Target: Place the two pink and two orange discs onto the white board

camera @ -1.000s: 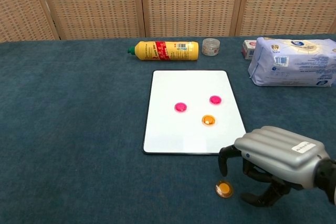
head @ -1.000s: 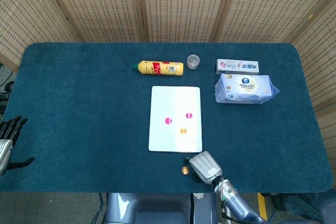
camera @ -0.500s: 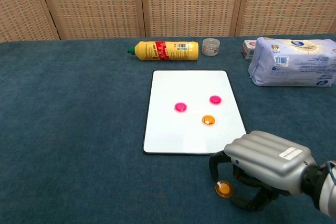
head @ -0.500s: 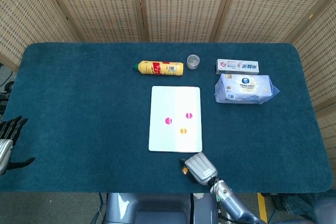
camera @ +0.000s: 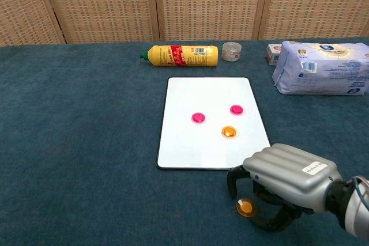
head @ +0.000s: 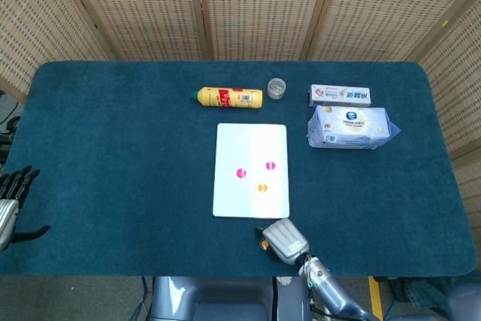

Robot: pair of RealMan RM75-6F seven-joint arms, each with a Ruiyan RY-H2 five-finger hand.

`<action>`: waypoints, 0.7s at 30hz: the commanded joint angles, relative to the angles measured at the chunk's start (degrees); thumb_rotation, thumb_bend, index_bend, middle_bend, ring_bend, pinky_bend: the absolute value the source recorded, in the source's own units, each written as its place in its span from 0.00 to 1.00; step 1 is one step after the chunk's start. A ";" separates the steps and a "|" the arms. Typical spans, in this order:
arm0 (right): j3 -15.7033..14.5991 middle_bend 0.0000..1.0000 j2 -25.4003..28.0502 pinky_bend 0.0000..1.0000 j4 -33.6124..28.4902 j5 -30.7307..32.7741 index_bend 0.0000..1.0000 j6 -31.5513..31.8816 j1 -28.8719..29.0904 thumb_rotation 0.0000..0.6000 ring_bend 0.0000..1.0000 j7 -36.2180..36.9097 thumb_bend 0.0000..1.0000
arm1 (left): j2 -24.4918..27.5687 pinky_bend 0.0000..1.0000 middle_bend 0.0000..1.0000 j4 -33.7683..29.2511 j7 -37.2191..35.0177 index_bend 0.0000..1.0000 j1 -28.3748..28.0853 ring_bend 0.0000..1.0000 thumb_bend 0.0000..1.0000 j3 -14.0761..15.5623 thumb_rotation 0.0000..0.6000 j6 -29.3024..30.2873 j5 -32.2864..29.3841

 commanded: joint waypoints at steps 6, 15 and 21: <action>0.14 0.93 -0.29 1.00 0.13 0.15 0.40 -0.39 -0.08 1.00 0.93 -0.03 0.36 | 0.00 0.00 0.00 0.01 -0.13 0.00 0.02 0.00 0.00 -0.01 1.00 0.08 0.05; 0.32 0.93 -0.78 1.00 0.47 -0.09 0.47 -0.64 -0.28 1.00 0.93 0.39 0.36 | 0.05 0.00 0.00 -0.01 -0.21 0.00 0.01 0.00 0.00 -0.02 1.00 0.05 0.03; 0.66 0.93 -0.80 1.00 0.46 0.24 0.48 -0.82 -0.29 1.00 0.93 0.27 0.36 | 0.09 0.00 0.00 -0.01 -0.34 0.00 0.02 0.00 0.00 -0.01 1.00 0.08 0.08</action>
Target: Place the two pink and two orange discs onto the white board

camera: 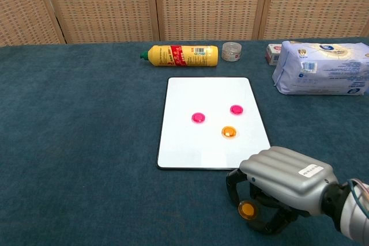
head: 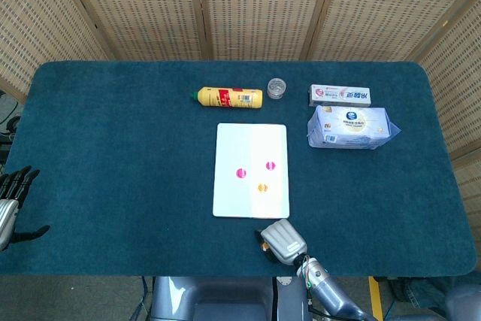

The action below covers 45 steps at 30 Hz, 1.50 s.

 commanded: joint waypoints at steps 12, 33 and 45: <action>1.42 0.93 0.59 1.00 -1.13 -0.13 0.49 0.47 0.32 1.00 0.93 -0.29 0.39 | 0.02 0.00 0.00 -0.08 0.24 0.00 -0.09 0.00 0.00 -0.02 1.00 -0.20 -0.14; 11.68 0.93 -2.41 1.00 -0.65 8.79 0.49 -0.23 7.58 1.00 0.93 -10.73 0.39 | 0.37 0.00 0.00 -0.03 -0.71 0.00 -0.20 0.00 0.00 -0.10 1.00 -0.63 -0.46; 14.96 0.93 -6.49 1.00 2.60 16.40 0.49 -0.70 13.70 1.00 0.93 -16.84 0.39 | 0.57 0.00 0.00 0.15 -1.20 0.00 -0.55 0.00 0.00 -0.26 1.00 -1.41 -0.91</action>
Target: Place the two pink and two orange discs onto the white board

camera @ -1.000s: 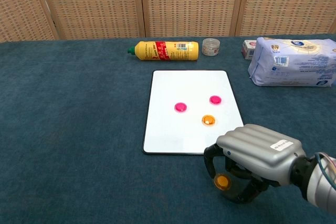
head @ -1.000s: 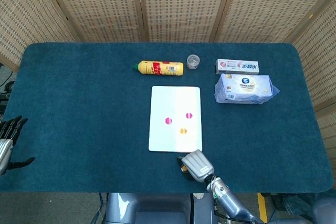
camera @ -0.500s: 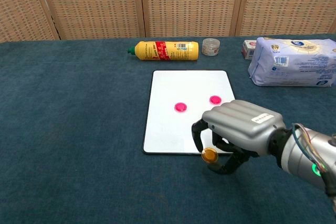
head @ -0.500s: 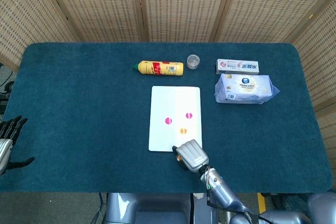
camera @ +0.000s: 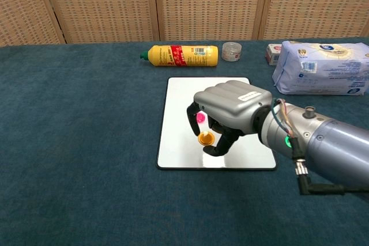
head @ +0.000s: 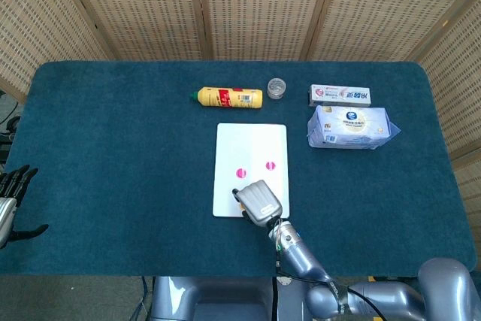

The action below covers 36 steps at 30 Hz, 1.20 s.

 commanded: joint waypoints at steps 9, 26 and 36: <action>1.21 0.93 -4.84 1.00 5.65 5.07 0.49 0.08 4.84 1.00 0.93 -4.18 0.39 | 0.00 0.00 0.00 0.23 -0.25 0.00 -0.29 0.00 0.00 -0.20 1.00 -0.75 -0.70; 3.00 0.93 -9.11 1.00 11.47 10.34 0.49 1.10 11.38 1.00 0.93 -8.67 0.39 | 0.44 0.00 0.00 0.86 -2.03 0.00 -0.70 0.00 0.00 -0.38 1.00 -1.71 -1.10; 2.30 0.93 -9.58 1.00 12.72 12.83 0.49 1.67 12.63 1.00 0.93 -9.40 0.39 | 0.62 0.00 0.00 0.91 -2.75 0.00 -0.69 0.00 0.00 -0.36 1.00 -1.69 -0.99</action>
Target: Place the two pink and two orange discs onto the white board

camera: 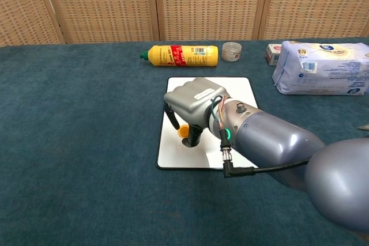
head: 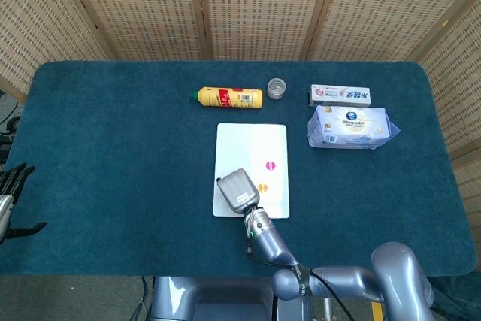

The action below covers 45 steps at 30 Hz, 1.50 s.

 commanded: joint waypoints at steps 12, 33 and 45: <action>-0.86 0.93 -0.50 1.00 1.25 2.31 0.49 0.62 0.97 1.00 0.93 -0.09 0.39 | 0.05 0.00 0.00 0.01 -0.25 0.00 0.06 0.00 0.00 0.04 1.00 0.17 0.11; -1.94 0.93 5.66 1.00 -7.67 -1.36 0.35 4.89 -0.72 1.00 0.93 3.20 0.36 | 0.09 0.00 0.00 0.25 -0.83 0.00 0.09 0.00 0.00 -0.05 1.00 0.30 0.14; -9.65 0.87 34.32 1.00 -23.13 -25.07 0.35 18.66 -19.09 1.00 0.91 32.03 0.35 | 0.29 0.00 0.00 -0.43 -0.85 0.00 1.69 0.00 0.00 0.55 1.00 4.15 2.66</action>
